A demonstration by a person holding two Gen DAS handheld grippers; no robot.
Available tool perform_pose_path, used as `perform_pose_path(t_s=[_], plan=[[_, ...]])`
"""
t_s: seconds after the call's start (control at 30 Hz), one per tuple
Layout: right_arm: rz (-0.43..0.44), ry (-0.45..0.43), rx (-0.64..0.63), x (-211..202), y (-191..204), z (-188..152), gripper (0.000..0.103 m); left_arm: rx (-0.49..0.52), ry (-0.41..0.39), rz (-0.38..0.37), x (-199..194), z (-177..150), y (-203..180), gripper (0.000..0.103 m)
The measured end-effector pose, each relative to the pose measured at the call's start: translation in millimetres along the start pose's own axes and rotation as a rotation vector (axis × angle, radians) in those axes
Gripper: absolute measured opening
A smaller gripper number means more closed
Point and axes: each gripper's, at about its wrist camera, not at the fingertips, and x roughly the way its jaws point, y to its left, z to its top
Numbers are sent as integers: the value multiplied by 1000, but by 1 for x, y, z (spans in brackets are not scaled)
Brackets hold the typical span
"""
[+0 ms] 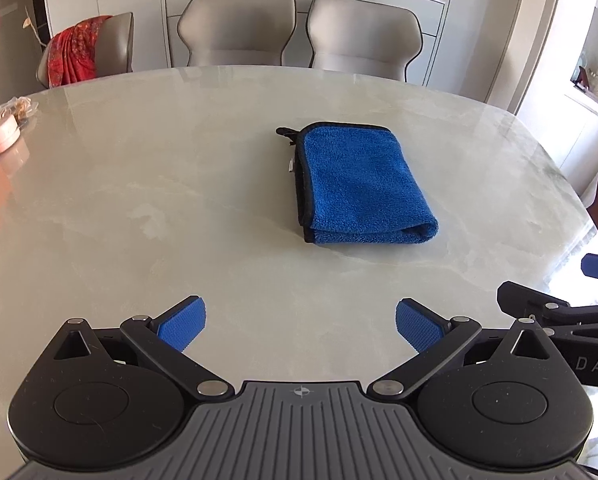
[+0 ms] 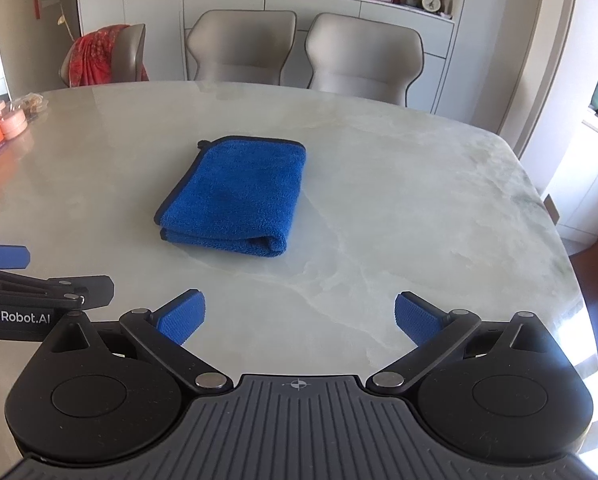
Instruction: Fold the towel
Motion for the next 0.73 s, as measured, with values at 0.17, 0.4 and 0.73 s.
perform_pose_path(t_s=[0.17, 0.4, 0.73], plan=[[1, 3, -2, 1, 1, -1, 102, 24, -20, 21, -3, -1, -5, 102], [2, 5, 3, 3, 1, -2, 102, 19, -19, 23, -4, -1, -6, 102], [1, 15, 12, 7, -2, -6, 102, 5, -11, 0, 0, -1, -3, 102]])
